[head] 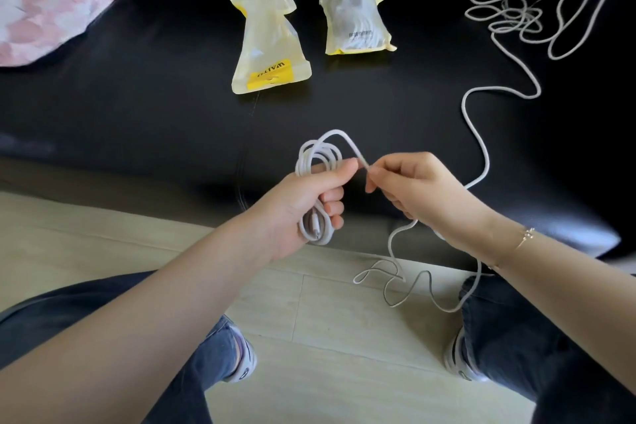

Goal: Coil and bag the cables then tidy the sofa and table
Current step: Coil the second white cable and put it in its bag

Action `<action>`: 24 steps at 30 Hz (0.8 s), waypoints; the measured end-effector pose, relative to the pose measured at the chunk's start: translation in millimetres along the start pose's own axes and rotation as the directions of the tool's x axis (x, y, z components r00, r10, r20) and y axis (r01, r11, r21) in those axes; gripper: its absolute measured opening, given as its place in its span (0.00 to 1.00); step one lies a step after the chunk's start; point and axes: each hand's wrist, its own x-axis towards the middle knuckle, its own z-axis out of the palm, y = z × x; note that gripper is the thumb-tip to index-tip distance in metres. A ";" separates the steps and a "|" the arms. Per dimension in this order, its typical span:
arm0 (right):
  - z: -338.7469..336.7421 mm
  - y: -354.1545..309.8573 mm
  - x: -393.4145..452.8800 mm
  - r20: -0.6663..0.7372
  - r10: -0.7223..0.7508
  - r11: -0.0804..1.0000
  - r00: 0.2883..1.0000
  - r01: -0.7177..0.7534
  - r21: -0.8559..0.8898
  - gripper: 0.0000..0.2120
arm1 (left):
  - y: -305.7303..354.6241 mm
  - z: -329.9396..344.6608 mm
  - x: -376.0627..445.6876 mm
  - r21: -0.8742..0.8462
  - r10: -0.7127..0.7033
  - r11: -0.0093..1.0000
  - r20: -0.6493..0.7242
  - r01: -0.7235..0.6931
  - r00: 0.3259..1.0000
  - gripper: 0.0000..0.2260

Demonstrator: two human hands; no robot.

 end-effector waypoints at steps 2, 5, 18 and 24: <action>5.5 -0.1 -2.7 0.061 0.007 0.999 0.998 -0.005 -0.043 0.16 | 0.2 3.5 -0.3 0.017 0.048 0.999 0.009 -0.048 0.999 0.11; 7.7 -3.0 -4.6 0.121 0.013 0.999 0.993 -0.007 -0.054 0.15 | -0.1 6.6 0.1 0.028 0.083 0.996 -0.024 -0.082 0.996 0.06; -1.8 -6.2 -2.3 0.256 -0.040 0.999 0.966 0.035 0.024 0.24 | 32.5 -15.1 5.2 -0.412 0.104 0.888 -0.254 -0.205 0.962 0.08; -5.2 -0.1 -0.7 0.278 0.080 0.995 0.957 -0.062 -0.072 0.22 | 44.1 -34.8 4.4 -0.531 0.179 0.792 -0.268 -0.300 0.947 0.12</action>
